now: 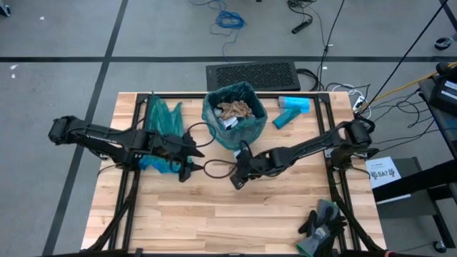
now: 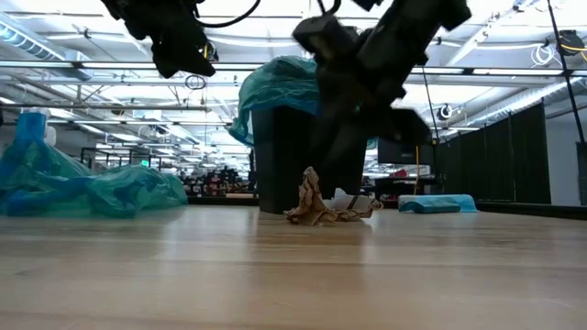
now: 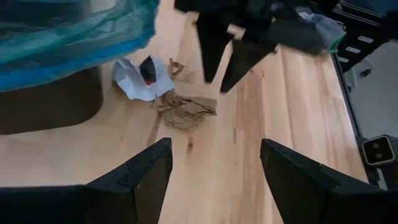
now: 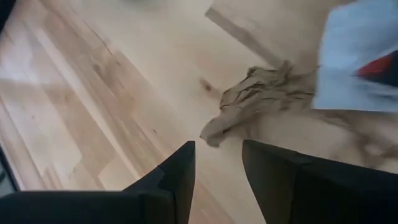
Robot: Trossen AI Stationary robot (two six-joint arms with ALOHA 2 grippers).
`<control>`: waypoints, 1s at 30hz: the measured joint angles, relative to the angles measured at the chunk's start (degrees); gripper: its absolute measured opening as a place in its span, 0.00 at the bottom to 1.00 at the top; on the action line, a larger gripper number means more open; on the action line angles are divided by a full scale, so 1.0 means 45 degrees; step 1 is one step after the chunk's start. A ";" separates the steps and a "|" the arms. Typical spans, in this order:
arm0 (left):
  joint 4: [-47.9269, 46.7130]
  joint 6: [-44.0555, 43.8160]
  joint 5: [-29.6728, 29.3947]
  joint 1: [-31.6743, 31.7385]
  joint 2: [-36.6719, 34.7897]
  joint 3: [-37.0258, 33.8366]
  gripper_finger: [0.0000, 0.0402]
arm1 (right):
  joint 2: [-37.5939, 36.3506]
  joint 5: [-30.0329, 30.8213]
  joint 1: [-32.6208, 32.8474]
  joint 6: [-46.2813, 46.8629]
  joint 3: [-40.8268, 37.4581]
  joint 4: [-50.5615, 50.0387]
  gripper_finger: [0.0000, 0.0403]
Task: Place trash/remove bag and relplace
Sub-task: Put the brown napkin into the blue trash bag inside the black trash bin
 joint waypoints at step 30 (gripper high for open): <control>-0.0035 0.0010 0.0010 -0.0471 0.0000 0.0000 0.61 | -0.0262 -0.0648 0.0246 -0.0532 0.0004 0.0878 0.00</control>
